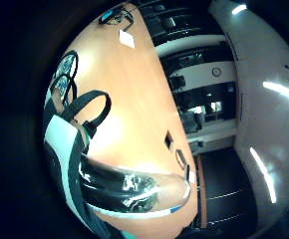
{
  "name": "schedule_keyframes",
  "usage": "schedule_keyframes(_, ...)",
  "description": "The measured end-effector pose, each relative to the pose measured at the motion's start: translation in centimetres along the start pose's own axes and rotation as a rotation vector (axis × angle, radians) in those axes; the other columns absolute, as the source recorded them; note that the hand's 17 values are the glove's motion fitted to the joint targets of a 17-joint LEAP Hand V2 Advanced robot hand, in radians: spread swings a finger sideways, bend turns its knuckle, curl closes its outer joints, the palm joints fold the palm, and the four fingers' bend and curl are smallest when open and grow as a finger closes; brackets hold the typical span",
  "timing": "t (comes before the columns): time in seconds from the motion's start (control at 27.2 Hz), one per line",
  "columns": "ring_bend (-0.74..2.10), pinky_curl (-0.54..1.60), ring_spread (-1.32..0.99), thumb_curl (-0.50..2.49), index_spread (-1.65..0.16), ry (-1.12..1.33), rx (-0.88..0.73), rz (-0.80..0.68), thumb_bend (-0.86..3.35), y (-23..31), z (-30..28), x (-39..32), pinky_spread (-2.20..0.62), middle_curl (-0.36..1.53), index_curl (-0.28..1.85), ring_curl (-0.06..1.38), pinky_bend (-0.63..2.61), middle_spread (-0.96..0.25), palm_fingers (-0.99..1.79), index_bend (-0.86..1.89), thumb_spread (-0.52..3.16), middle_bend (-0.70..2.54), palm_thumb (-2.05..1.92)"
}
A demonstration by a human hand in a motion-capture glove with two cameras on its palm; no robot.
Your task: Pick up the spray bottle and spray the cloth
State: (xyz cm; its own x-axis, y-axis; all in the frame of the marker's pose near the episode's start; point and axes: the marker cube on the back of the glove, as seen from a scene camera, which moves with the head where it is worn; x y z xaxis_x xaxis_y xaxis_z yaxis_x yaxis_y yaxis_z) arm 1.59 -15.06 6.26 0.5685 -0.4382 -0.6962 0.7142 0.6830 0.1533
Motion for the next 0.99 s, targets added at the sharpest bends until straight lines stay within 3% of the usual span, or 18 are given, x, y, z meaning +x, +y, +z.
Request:
schedule_keyframes(0.37,0.72,0.42,-0.23,0.59,-0.27,-0.242,0.217,0.23,-0.02,-7.2,-7.0,0.6,-0.33,0.57,0.44,0.48,0.65,-0.23,1.28,0.16,1.08,0.49,0.85)
schedule_keyframes(0.55,0.71,0.42,-0.23,0.59,-0.27,-0.385,0.249,0.308,-0.02,-8.0,-9.4,0.1,-0.34,0.57,0.45,0.48,0.65,-0.23,1.28,0.15,1.08,0.49,0.85)
schedule_keyframes(0.99,0.71,0.42,-0.23,0.59,-0.27,-1.112,0.333,0.597,-0.02,-13.7,-9.8,-2.4,-0.33,0.57,0.45,0.48,0.65,-0.23,1.27,0.15,1.1,0.48,0.84)
